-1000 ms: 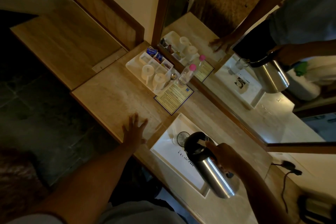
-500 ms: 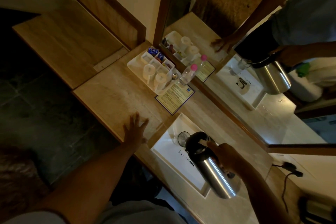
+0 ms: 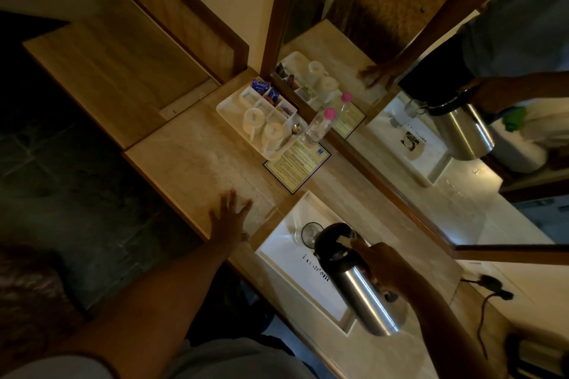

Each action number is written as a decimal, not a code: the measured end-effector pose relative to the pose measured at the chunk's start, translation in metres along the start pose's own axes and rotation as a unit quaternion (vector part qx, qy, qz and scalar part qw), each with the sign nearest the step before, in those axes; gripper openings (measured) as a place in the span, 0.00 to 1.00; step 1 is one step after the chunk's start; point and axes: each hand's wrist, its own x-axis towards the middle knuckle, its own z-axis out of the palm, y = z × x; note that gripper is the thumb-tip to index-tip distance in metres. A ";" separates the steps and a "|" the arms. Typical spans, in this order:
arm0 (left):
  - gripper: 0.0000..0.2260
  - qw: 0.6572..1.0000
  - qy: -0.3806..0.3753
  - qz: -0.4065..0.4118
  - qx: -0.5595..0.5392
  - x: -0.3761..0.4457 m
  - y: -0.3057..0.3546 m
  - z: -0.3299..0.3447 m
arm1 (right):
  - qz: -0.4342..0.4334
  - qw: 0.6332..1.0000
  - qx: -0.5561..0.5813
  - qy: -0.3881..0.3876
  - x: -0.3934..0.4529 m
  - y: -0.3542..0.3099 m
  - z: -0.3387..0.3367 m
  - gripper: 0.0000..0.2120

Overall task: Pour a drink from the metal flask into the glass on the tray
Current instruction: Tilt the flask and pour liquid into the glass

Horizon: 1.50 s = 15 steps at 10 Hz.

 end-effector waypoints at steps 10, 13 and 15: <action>0.47 1.000 0.004 -0.001 -0.001 0.000 0.000 0.001 | -0.018 0.999 0.024 -0.019 0.001 0.006 0.006 0.30; 0.46 1.000 0.005 0.002 -0.010 0.000 -0.001 0.000 | -0.026 0.999 0.018 -0.015 0.000 0.005 0.006 0.30; 0.46 1.000 0.008 0.006 -0.013 0.000 -0.001 0.000 | -0.030 1.000 -0.006 0.009 -0.006 0.004 0.004 0.24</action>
